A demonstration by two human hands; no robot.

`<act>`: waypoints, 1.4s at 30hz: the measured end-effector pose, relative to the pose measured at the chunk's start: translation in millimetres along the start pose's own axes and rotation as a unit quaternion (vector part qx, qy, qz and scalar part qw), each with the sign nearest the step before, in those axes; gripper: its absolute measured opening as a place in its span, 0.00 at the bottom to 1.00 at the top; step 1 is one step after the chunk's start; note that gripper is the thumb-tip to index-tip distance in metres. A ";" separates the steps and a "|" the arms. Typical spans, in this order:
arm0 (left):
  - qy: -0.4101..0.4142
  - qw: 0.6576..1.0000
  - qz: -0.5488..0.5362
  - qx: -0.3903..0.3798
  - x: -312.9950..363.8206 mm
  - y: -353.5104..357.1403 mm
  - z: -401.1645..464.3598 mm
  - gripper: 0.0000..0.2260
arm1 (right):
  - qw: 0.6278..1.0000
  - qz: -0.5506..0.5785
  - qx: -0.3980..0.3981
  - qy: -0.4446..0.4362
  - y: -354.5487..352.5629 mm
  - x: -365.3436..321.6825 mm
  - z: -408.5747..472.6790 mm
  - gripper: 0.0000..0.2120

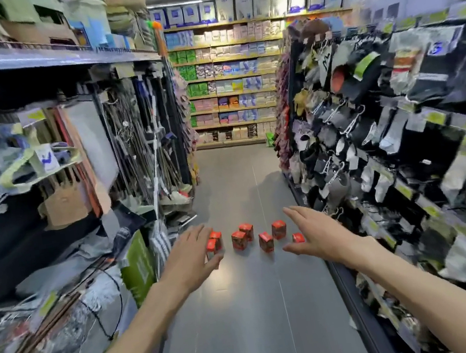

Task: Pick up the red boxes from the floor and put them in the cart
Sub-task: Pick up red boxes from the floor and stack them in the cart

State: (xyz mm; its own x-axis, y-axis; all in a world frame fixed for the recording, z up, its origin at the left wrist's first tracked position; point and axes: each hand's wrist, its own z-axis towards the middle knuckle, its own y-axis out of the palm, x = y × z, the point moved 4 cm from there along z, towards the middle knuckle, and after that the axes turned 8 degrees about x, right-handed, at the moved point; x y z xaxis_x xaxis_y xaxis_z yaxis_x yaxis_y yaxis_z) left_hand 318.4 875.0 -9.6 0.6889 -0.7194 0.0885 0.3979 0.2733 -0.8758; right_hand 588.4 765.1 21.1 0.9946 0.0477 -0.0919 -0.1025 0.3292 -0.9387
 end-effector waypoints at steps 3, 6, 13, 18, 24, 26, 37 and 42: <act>-0.018 1.000 -0.006 -0.014 -39.1 52.8 62.6 0.31 | 1.000 0.012 -0.011 0.010 43.2 41.3 72.0 0.44; -0.033 0.999 -0.006 -0.025 -77.1 103.0 127.4 0.32 | 0.999 0.026 -0.018 0.014 83.7 87.6 148.9 0.43; -0.076 0.997 -0.002 -0.019 -162.3 186.8 263.2 0.35 | 0.998 0.022 -0.060 -0.016 160.0 164.5 327.4 0.43; -0.137 0.990 -0.018 -0.029 -234.8 248.6 336.2 0.32 | 0.996 0.039 -0.071 -0.044 215.0 194.4 457.2 0.43; -0.154 0.987 -0.022 -0.038 -328.8 345.9 438.4 0.32 | 0.994 0.038 -0.087 -0.051 303.7 243.7 601.2 0.44; -0.162 0.985 -0.017 -0.052 -360.0 377.1 475.5 0.33 | 0.993 0.041 -0.103 -0.047 330.1 259.1 645.9 0.43; -0.205 0.966 -0.019 -0.154 -484.8 559.7 623.8 0.34 | 0.983 0.102 -0.149 0.024 474.6 369.9 841.9 0.41; -0.237 0.956 -0.011 -0.172 -533.2 672.3 659.4 0.34 | 0.972 0.135 -0.191 0.033 586.3 414.1 924.8 0.41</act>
State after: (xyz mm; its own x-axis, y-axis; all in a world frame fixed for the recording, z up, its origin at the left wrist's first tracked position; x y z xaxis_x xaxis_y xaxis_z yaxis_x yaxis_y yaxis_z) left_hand 618.0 1863.5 -332.6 0.9123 -0.3294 0.2435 0.2498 -0.0237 -0.9680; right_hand 926.6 1850.0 -260.0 0.9319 0.0183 -0.3621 -0.3605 -0.0611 -0.9308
